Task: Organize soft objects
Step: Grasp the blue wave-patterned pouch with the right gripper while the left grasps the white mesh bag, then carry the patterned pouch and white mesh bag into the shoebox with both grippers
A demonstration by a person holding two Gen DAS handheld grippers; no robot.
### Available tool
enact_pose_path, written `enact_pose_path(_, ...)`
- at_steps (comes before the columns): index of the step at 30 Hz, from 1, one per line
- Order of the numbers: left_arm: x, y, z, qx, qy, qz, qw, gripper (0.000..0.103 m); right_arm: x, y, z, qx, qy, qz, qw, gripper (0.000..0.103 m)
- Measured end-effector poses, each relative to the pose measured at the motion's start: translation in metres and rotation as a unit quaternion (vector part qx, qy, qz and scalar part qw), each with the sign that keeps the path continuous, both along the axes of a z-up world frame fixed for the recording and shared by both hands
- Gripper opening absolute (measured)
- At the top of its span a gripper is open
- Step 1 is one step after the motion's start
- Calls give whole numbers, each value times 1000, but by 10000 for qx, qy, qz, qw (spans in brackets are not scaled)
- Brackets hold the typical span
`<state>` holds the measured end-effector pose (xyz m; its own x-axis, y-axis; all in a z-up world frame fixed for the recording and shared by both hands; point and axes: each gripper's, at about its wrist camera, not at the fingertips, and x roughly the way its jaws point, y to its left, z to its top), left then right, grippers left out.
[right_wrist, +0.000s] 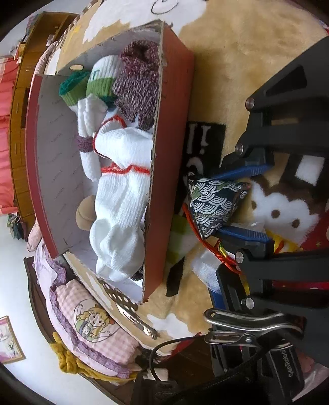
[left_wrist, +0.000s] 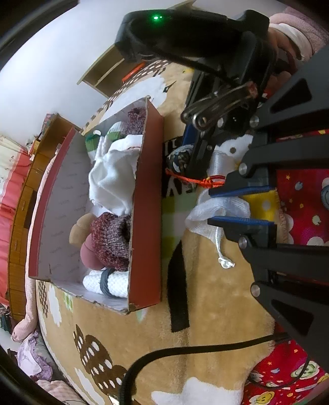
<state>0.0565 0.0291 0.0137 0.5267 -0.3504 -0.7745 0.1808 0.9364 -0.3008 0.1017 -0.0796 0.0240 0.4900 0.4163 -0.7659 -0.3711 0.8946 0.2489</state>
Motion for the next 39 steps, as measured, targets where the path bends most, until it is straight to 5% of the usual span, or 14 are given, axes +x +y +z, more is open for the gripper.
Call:
enact_pose_path(25, -14, -3, 49, -1, -515, -18, 9987, 14, -29, -40, 44, 117, -523, -231, 9983, 35)
enact_pose_path(39, 20, -8, 101, 135, -1020, -3, 9947, 14, -13, -48, 83, 105, -987, -278, 9947, 35)
